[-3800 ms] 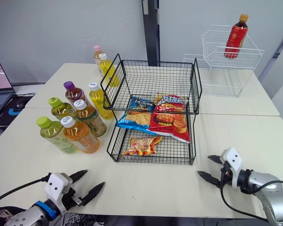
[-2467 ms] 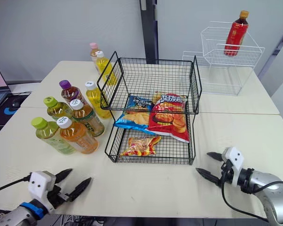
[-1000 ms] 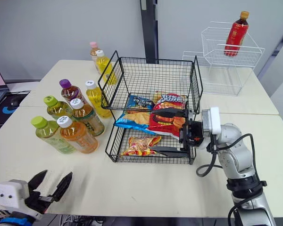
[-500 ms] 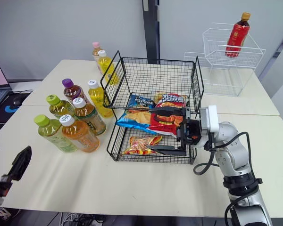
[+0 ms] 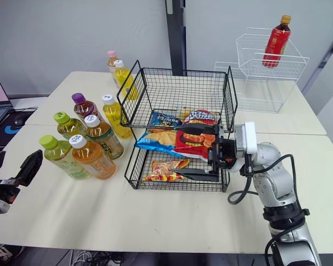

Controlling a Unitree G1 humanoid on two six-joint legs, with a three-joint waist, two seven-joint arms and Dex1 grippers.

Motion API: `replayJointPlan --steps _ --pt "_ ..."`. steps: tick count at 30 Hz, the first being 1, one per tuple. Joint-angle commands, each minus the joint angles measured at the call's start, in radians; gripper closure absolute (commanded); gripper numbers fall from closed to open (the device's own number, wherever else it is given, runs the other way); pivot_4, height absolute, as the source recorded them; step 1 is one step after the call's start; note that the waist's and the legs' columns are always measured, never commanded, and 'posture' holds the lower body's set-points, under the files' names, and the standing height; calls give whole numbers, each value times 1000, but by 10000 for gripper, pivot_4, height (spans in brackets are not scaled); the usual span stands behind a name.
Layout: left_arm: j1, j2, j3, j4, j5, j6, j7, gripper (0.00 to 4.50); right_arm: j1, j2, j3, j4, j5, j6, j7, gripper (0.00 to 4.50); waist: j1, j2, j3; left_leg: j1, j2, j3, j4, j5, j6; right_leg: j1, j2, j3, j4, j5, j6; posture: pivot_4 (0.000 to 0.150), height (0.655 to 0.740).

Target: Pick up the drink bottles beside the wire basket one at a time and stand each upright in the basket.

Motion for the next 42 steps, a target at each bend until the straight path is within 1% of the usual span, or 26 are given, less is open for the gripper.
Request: replayJointPlan --steps 1,4,7,12,15,22,28,31,33,34,36,39,42 --pt "-39 30 -17 20 29 17 -4 148 -2 -15 -2 -41 -6 1 -6 0 0 0 0 0 0 0 0 0 0 0 0 0 0 0 0 1500 7400" --pt "-83 41 -59 54 72 24 -10 148 -3 -18 0 -34 -11 -1 -9 0 0 0 0 0 0 0 0 0 0 0 0 0 0 0 0 1500 7400" --pt "-164 57 -119 141 129 10 -19 148 -37 -8 8 -19 -19 2 -18 0 0 1 1 0 0 0 0 0 0 0 0 0 0 0 0 1500 7400" --pt "-255 77 -163 229 190 1 -61 148 -62 -8 7 -7 -19 7 -16 0 0 0 1 0 0 0 0 0 0 0 0 0 0 0 0 1500 7400" --pt "-299 86 -193 263 223 1 -88 148 -66 -7 7 -11 -21 10 -21 0 0 0 1 -2 0 0 0 0 0 -1 -1 -1 0 3 -5 1500 7400" --pt "-355 90 -235 298 274 -4 -141 148 -59 -8 10 -45 -20 33 -56 0 -1 0 1 -1 0 0 0 0 0 -1 -1 -1 0 2 -4 1500 7400" --pt "-385 78 -232 308 282 8 -156 148 -46 -13 7 -58 -19 39 -66 0 0 0 2 -2 0 0 0 0 0 -1 -1 -1 0 2 -4 1500 7400" --pt "-386 78 -234 316 291 19 -154 6073 -45 -10 5 -53 -21 40 -73 0 -1 0 2 -2 0 0 -1 0 0 -1 -1 -1 0 2 -3 1500 7400" --pt "-388 77 -234 318 292 20 -155 11951 -44 -11 4 -50 -21 37 -71 0 -1 0 2 -2 0 0 -1 0 0 -1 -1 -1 0 2 -3 1500 7400" --pt "-388 76 -234 319 294 20 -155 15951 -42 -12 4 -49 -20 36 -69 0 -1 0 2 -2 0 0 -1 0 0 -1 -1 -1 0 2 -3 1500 7400" --pt "-386 76 -234 320 297 18 -157 22427 -39 -14 4 -48 -20 34 -65 0 -1 0 2 -2 0 0 0 0 0 -1 -1 -1 0 2 -3 1500 7400" --pt "-380 74 -227 326 302 14 -161 31000 -40 -14 6 -46 -22 33 -63 0 -2 0 2 -1 0 0 0 0 0 -1 -1 -1 0 2 -3 1500 7400" --pt "-362 76 -203 326 307 16 -163 31329 -37 -17 8 -49 -22 33 -58 0 -3 0 2 -1 0 0 -1 0 0 -1 -1 -1 0 2 -3 1500 7400"
